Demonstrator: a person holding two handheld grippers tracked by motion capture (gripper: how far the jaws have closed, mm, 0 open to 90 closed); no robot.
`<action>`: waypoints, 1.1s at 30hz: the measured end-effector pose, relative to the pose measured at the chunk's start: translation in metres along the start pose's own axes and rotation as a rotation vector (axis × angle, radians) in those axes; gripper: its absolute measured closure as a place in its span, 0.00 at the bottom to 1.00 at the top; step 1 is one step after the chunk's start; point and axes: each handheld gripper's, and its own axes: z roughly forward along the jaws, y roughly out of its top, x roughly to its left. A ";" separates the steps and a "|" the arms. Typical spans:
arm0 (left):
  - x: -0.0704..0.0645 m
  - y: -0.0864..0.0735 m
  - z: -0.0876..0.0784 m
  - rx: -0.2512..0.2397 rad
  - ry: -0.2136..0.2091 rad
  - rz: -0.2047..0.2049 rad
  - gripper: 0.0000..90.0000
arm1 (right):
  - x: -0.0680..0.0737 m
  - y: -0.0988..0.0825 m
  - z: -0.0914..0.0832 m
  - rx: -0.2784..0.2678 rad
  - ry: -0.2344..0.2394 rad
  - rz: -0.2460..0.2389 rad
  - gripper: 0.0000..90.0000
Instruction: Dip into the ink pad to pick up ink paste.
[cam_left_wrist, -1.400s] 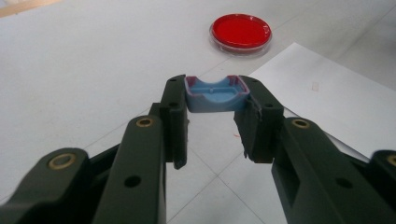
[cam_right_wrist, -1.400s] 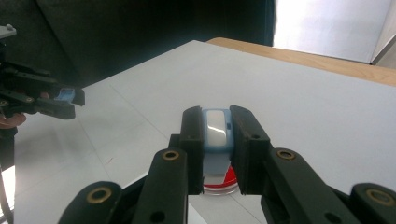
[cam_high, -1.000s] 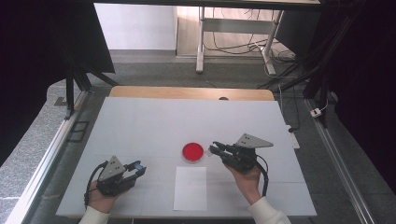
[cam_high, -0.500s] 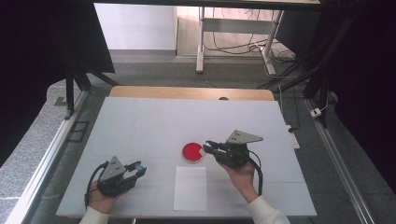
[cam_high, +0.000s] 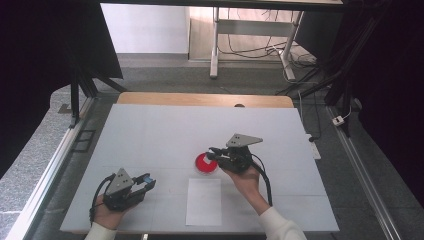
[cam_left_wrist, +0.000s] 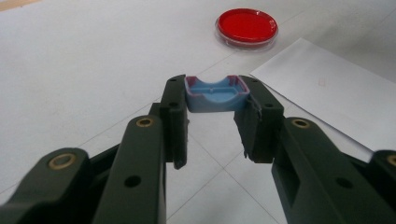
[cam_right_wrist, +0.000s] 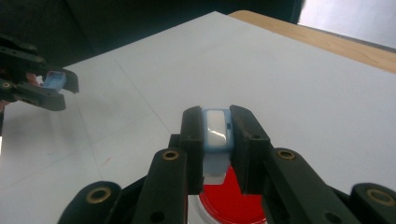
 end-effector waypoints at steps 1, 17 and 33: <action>0.000 0.000 0.000 -0.001 0.000 -0.001 0.72 | 0.000 -0.001 0.002 0.002 -0.004 -0.002 0.83; 0.000 -0.001 0.001 0.002 -0.001 0.000 0.72 | -0.011 -0.006 0.025 0.098 -0.049 -0.028 0.83; 0.001 -0.002 0.002 0.007 -0.002 -0.003 0.72 | -0.019 -0.012 0.038 0.137 -0.064 -0.029 0.83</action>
